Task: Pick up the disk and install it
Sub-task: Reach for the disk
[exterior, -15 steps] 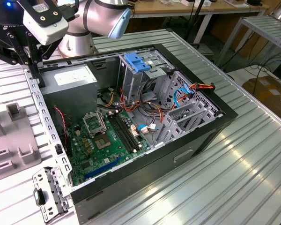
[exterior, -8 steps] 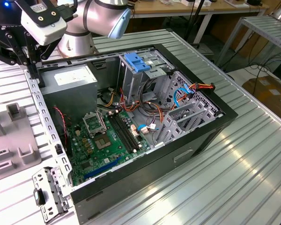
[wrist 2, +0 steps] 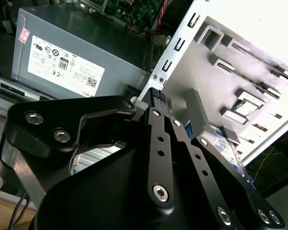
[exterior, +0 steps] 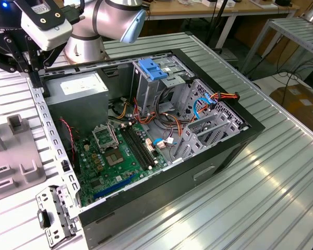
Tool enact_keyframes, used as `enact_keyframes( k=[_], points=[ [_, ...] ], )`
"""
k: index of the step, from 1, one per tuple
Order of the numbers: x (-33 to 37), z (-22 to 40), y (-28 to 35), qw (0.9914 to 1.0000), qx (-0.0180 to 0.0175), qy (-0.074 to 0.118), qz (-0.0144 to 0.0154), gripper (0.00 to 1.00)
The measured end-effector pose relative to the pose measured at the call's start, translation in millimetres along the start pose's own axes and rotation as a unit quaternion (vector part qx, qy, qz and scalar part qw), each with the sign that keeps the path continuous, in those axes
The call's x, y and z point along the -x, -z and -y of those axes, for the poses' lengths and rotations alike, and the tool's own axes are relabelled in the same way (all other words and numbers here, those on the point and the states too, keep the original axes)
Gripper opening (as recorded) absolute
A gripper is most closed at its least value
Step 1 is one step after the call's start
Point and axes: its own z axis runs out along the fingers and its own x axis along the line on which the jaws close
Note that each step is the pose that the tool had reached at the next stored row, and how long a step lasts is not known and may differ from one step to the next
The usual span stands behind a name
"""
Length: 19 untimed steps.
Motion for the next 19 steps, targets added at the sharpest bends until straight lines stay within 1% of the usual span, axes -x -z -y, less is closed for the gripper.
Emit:
enact_keyframes(
  k=[19],
  points=[
    [-4.6,0.3,0.3,1.0,0.0,0.0,0.0,0.11]
  ],
)
